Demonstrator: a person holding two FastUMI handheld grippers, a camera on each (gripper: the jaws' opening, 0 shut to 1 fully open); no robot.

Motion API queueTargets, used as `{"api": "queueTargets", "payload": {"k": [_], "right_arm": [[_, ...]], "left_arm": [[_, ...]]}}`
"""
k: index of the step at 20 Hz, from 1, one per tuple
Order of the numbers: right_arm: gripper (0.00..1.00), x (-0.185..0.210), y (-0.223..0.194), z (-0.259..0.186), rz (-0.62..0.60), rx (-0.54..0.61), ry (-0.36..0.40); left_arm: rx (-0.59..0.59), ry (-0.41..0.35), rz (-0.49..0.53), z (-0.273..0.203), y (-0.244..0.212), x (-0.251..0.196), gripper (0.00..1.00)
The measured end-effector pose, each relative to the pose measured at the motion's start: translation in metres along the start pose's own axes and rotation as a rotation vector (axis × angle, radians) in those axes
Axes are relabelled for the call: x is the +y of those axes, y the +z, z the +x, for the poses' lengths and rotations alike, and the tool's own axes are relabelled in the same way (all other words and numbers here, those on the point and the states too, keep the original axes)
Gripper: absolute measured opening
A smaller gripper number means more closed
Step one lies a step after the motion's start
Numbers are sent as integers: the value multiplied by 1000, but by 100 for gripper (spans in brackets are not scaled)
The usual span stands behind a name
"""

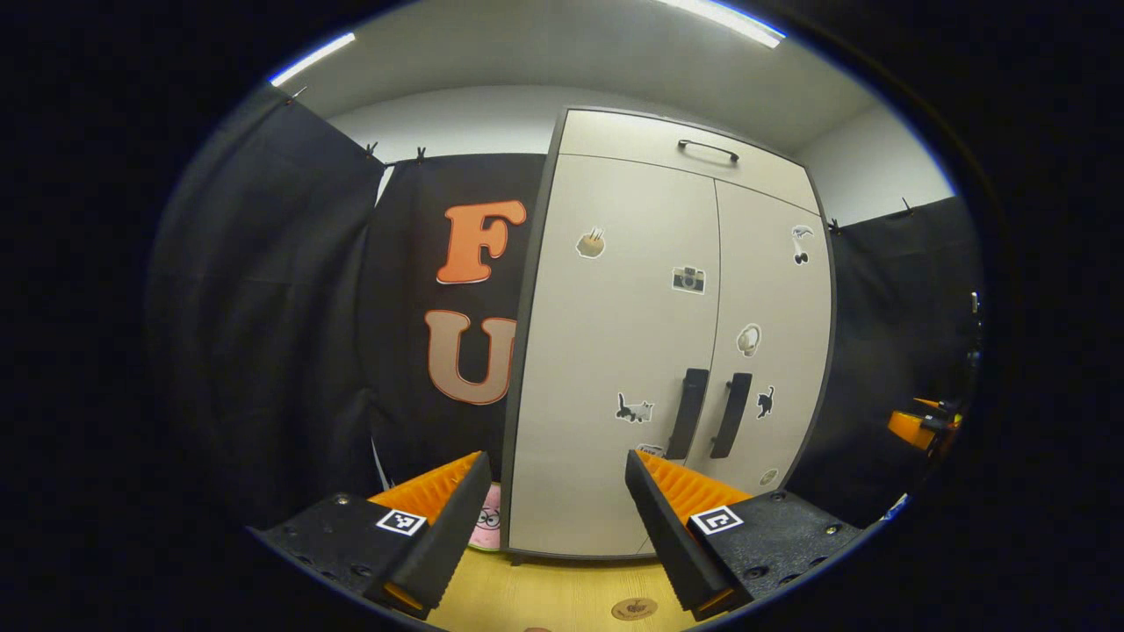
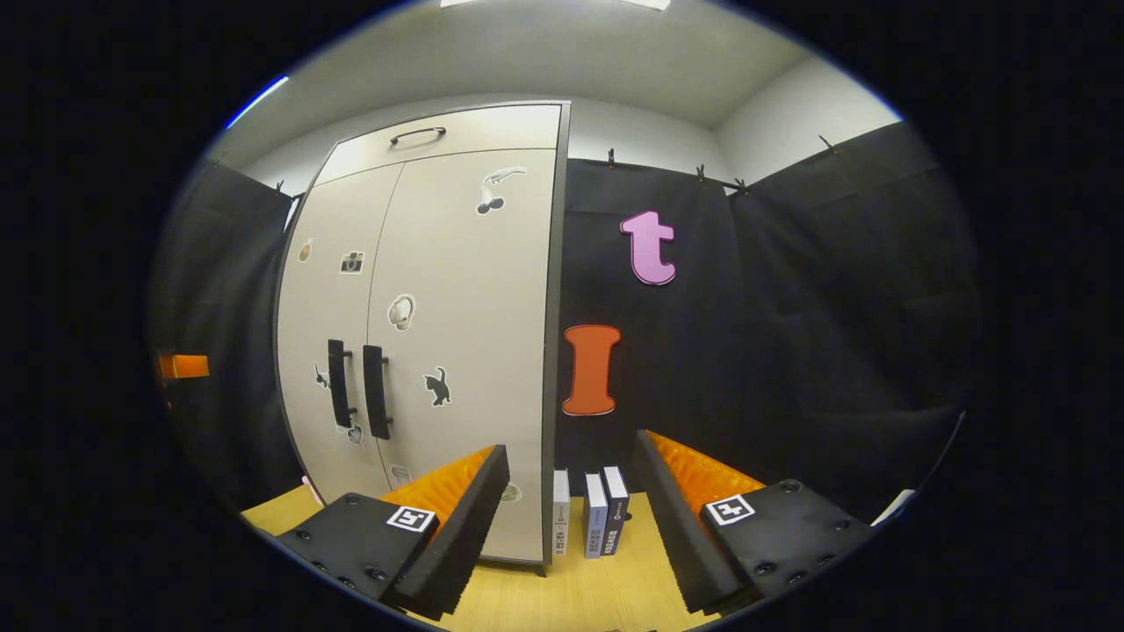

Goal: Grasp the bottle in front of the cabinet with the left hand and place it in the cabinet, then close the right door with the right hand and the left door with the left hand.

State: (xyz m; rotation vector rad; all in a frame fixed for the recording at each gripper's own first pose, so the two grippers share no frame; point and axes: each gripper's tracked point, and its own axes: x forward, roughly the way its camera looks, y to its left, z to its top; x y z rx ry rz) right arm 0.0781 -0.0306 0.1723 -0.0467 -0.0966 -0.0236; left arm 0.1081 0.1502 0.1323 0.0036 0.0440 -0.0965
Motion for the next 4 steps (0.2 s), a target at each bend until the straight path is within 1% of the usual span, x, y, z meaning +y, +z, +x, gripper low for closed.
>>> {"api": "queueTargets", "payload": {"k": [4], "right_arm": [[95, 0, 2, -14, 2, -5, 10]], "left_arm": [[-3, 30, -6, -19, 5, 7, 94]]}}
